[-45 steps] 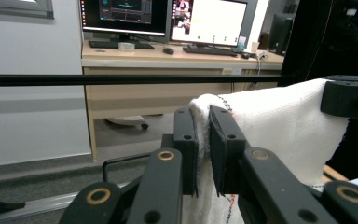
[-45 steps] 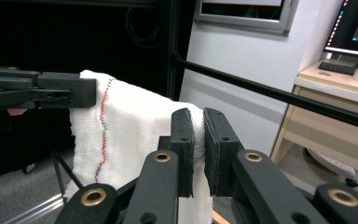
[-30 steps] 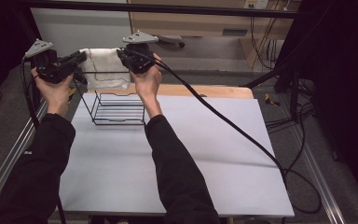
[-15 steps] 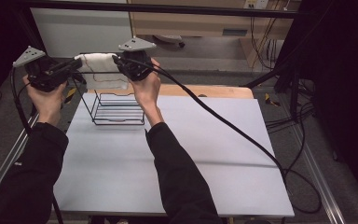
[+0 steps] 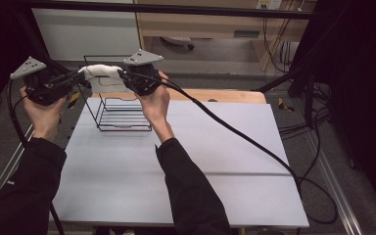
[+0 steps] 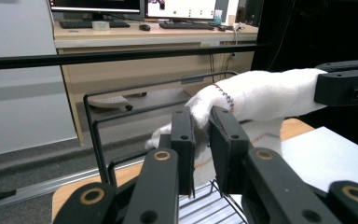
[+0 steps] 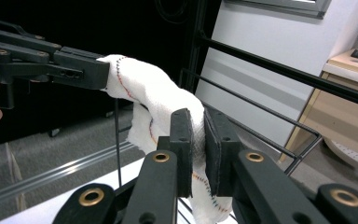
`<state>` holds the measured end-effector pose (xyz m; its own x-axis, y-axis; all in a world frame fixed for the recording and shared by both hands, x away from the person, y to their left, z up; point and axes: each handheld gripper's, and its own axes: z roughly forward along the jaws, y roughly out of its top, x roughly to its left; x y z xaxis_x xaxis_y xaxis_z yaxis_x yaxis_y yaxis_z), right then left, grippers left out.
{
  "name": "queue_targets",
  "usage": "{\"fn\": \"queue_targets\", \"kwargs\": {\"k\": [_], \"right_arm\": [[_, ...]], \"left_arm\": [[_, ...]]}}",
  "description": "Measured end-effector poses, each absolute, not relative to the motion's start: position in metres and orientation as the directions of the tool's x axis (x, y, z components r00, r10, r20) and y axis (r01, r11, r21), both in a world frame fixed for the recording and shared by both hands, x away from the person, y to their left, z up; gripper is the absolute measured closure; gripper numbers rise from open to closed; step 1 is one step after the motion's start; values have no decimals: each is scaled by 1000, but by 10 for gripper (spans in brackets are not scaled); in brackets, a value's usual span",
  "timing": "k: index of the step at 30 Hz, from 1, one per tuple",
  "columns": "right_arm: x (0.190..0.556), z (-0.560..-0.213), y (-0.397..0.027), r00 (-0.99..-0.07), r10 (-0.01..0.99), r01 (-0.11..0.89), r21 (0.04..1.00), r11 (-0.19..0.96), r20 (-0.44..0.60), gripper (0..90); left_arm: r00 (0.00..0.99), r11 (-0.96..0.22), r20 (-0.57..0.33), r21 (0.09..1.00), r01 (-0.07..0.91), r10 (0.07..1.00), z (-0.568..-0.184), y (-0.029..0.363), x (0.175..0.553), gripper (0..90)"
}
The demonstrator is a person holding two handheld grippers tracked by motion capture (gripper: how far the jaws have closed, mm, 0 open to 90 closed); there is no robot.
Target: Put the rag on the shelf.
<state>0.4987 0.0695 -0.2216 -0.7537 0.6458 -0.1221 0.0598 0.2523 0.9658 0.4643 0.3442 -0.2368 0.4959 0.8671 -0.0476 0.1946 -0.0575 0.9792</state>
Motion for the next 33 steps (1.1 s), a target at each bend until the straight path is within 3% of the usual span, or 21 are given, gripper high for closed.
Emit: {"fn": "queue_targets", "kwargs": {"k": [16,23,33], "right_arm": [[497,-245,65,-775,626,98,963,250,-84,823],[497,-248,65,-778,622,95,961,261,-92,823],[497,-252,64,-781,615,82,958,274,-109,822]], "left_arm": [[507,-118,-25,962,248,862,-253,343,459,812],[496,-56,-56,976,209,866,-232,353,450,775],[479,-85,-50,963,255,876,-211,325,469,882]]}}
